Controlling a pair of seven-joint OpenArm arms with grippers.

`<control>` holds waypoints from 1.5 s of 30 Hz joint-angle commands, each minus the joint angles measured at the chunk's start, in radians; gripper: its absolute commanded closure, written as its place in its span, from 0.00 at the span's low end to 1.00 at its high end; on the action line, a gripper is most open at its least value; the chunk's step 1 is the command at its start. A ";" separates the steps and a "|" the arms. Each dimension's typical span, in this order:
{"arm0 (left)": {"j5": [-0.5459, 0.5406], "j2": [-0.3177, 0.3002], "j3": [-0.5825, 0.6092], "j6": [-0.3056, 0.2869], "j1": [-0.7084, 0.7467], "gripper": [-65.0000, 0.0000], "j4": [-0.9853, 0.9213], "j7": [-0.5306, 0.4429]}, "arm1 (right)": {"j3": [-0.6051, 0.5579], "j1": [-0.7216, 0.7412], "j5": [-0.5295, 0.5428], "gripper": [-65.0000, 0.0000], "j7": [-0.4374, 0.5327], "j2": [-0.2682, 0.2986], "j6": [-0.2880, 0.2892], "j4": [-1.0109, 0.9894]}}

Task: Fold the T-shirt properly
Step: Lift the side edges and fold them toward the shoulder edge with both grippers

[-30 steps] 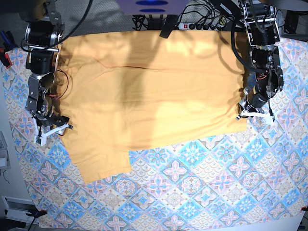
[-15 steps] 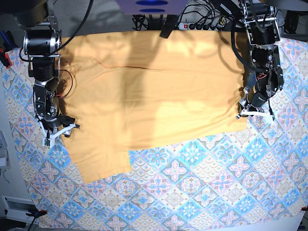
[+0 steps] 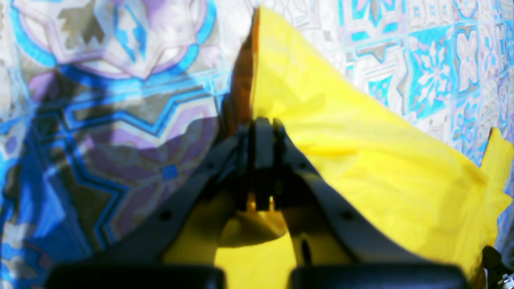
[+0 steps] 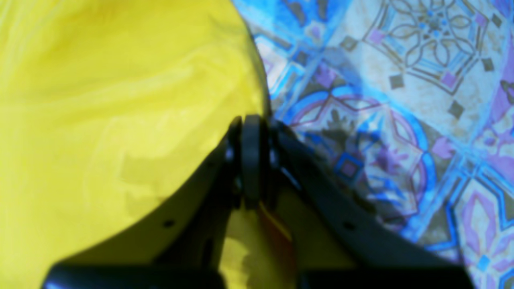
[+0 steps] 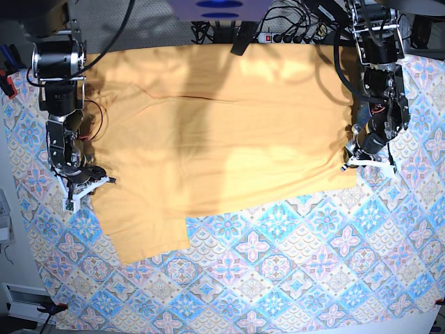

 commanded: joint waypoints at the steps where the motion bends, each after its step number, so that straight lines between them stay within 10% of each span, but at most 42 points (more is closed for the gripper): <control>1: -0.007 -0.015 -0.004 -0.006 -0.015 1.00 0.018 -0.013 | 0.005 -0.001 0.007 1.00 0.001 0.017 0.006 0.044; 16: -0.009 -0.021 -0.006 -0.006 0.023 1.00 0.073 -0.013 | 0.272 -0.276 0.007 1.00 -0.232 0.035 0.006 0.529; 45: -0.009 -0.050 -0.124 -0.021 0.370 1.00 0.383 -0.011 | 0.339 -0.460 0.007 1.00 -0.255 0.035 0.006 0.713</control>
